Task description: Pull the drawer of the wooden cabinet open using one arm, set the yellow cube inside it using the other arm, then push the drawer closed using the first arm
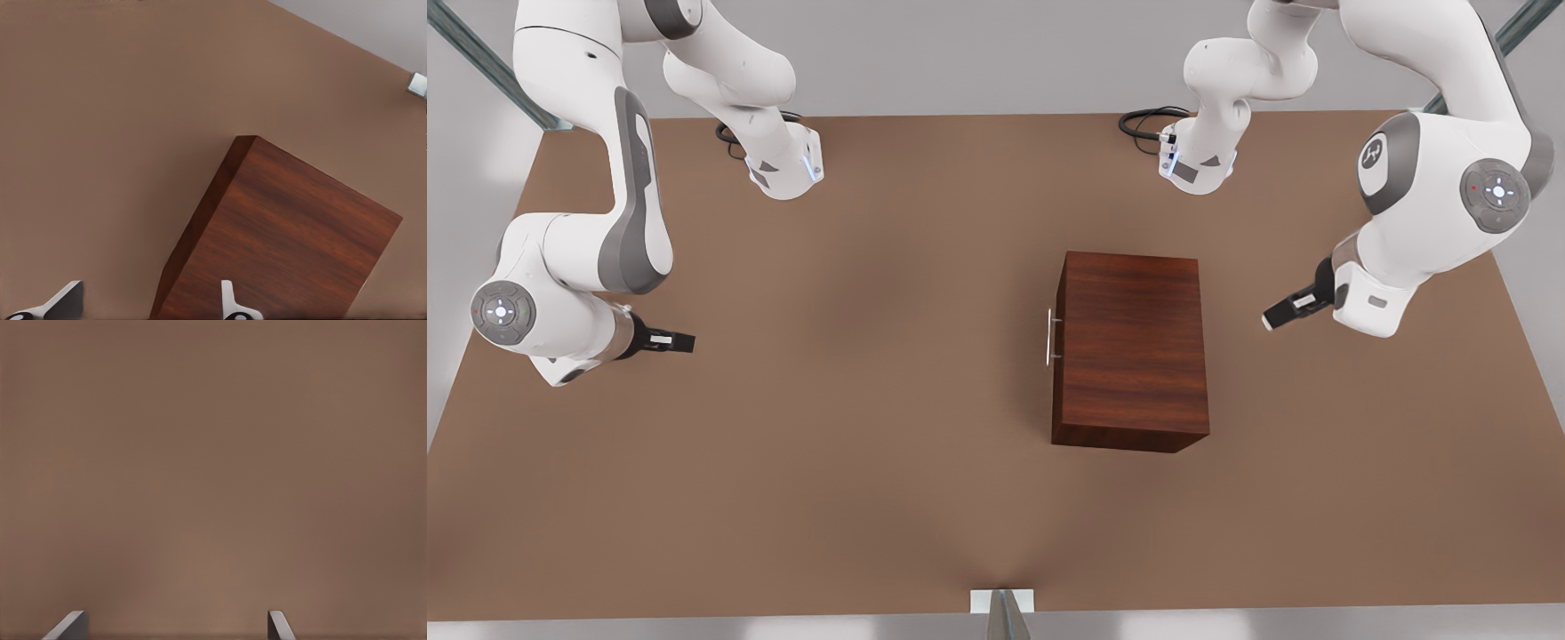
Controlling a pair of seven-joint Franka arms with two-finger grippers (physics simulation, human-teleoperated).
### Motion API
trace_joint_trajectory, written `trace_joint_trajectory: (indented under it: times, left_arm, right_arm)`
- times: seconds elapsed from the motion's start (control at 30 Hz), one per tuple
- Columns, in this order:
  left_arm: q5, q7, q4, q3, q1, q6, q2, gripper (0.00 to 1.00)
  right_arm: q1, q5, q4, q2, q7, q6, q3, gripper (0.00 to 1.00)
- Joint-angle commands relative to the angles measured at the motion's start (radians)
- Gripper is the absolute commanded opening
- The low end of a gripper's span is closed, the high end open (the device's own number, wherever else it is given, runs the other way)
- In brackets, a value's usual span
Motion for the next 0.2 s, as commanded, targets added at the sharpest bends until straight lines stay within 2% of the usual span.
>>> trace_joint_trajectory:
  times: [0.0,0.17]
  left_arm:
    - [0.003,0.530,-0.002,-0.001,-0.002,-0.004,-0.003,1.00]
    - [0.003,0.530,0.000,-0.001,-0.004,-0.004,-0.004,1.00]
  right_arm:
    - [0.000,0.001,0.000,-0.001,-0.014,-0.001,0.000,1.00]
    - [0.000,-0.001,0.000,-0.001,-0.014,-0.001,0.000,1.00]
